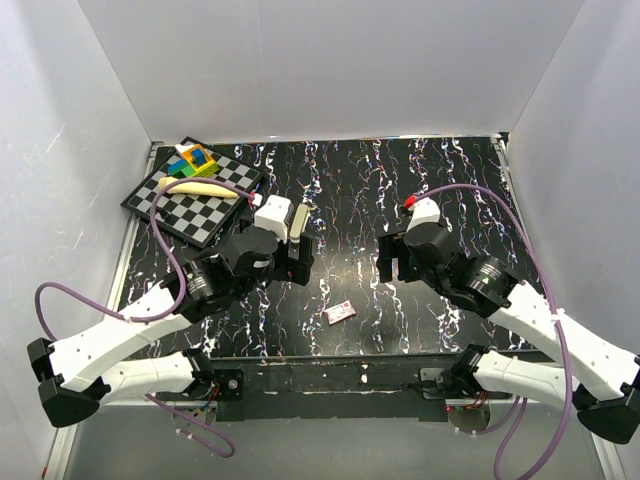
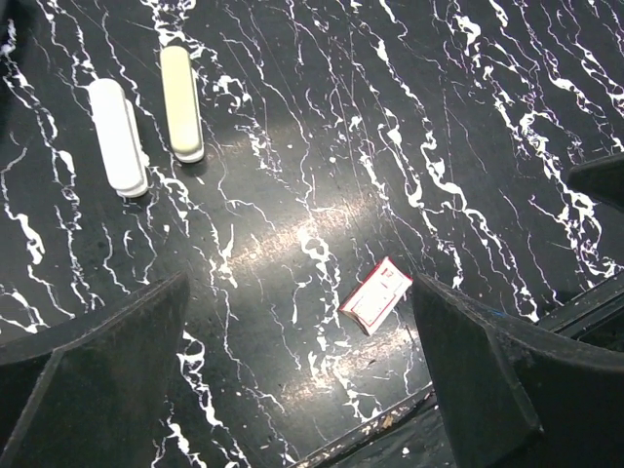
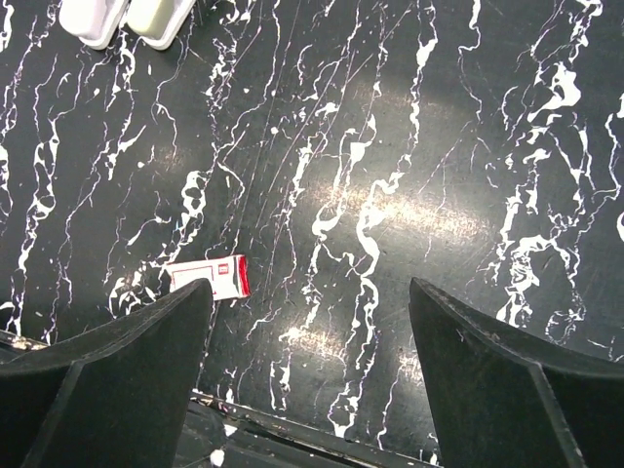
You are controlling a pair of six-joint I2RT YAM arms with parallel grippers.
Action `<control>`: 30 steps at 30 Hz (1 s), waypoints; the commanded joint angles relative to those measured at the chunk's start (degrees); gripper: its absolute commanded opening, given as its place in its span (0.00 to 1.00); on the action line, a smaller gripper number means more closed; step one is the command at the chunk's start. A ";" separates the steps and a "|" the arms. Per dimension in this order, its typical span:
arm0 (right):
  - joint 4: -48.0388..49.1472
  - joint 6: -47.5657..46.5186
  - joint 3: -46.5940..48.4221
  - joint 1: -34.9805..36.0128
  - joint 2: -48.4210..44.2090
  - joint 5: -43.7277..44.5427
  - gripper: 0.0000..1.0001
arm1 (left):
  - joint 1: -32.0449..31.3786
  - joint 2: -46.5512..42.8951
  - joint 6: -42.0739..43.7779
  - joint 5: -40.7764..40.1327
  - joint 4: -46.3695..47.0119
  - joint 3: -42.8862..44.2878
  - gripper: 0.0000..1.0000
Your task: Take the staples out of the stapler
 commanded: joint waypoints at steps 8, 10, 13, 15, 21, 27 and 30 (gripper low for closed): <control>-6.81 -3.03 9.03 -0.31 -1.48 7.28 0.91 | -0.23 -2.94 7.37 -3.77 0.63 5.65 0.98; -6.90 -3.38 9.39 -0.31 -2.10 8.25 0.92 | -0.23 -2.76 8.78 -4.03 1.42 6.00 0.98; -6.73 -4.26 9.74 -0.31 -2.80 9.92 0.92 | -0.23 -2.41 9.49 -5.00 1.77 7.05 0.98; -6.90 -4.52 10.18 -0.31 -2.80 10.89 0.92 | -0.23 -2.58 10.28 -5.09 2.65 7.41 0.98; -7.08 -5.31 11.67 -0.31 -2.19 11.42 0.93 | -0.23 -2.59 11.51 -5.79 4.15 7.76 0.98; -6.38 -6.19 12.81 -0.31 -1.84 10.89 0.93 | -0.23 -2.76 12.30 -6.41 5.11 7.41 0.98; -6.99 -6.37 13.60 -0.31 -1.75 10.46 0.94 | -0.23 -2.85 12.39 -6.76 5.11 7.06 0.98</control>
